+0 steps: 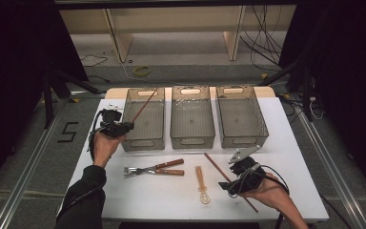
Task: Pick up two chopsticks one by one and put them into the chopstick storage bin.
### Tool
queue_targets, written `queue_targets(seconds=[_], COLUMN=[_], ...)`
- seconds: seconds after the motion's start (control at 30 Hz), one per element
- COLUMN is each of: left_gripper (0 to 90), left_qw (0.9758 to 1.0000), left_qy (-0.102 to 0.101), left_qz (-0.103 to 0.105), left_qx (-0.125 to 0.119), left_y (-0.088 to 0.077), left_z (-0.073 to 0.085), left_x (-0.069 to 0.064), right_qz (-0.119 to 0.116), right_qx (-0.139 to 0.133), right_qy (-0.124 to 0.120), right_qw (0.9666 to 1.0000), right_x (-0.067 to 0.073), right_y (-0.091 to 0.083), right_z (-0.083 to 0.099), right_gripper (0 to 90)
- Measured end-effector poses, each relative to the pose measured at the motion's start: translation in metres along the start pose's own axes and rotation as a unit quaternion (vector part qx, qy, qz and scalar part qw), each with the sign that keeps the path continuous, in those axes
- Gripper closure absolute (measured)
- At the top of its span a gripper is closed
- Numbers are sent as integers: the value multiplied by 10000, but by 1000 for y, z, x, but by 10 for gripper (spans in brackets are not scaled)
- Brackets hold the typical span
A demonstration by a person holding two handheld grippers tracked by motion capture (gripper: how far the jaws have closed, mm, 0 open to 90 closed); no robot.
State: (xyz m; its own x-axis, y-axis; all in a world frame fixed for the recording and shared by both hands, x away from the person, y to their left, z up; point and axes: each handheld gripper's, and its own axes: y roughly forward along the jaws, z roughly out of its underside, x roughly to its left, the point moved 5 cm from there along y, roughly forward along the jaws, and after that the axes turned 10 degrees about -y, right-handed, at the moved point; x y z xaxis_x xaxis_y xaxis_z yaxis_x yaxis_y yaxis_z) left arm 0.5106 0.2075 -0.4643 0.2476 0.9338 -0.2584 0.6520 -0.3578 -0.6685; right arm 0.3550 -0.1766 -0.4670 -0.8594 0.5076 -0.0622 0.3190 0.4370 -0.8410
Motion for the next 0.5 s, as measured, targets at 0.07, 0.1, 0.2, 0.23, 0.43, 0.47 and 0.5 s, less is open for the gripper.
queue_targets(seconds=[0.07, 0.1, 0.2, 0.23, 0.43, 0.47, 0.5], left_gripper=[746, 664, 513, 474, 319, 304, 292], left_qw=[9999, 9999, 9999, 9999, 9970, 9948, 9936], left_qy=[-101, -101, -139, -151, -134, -58, -16], left_qz=[-27, -27, 27, 65, 710, 940, 1031], left_qx=[101, 101, 14, -23, -290, -394, -451], left_y=[3, 3, 1, -2, -24, -31, -35], left_z=[0, 0, -2, -2, 1, 5, 8], left_x=[1, 1, -1, -3, -21, -29, -33], right_qz=[-14, -25, -27, -7, 42, 55, 85], right_qx=[6, 4, 12, 7, 71, 104, 162], right_qy=[3, 14, 12, 22, 141, 158, 179], right_qw=[10000, 10000, 10000, 10000, 9999, 9998, 9997], right_x=[0, 0, 0, -1, -6, -7, -9], right_y=[0, 0, -1, -1, -4, -3, -3], right_z=[0, 0, 0, 0, 2, 3, 4], right_gripper=[311, 310, 311, 310, 323, 334, 344])
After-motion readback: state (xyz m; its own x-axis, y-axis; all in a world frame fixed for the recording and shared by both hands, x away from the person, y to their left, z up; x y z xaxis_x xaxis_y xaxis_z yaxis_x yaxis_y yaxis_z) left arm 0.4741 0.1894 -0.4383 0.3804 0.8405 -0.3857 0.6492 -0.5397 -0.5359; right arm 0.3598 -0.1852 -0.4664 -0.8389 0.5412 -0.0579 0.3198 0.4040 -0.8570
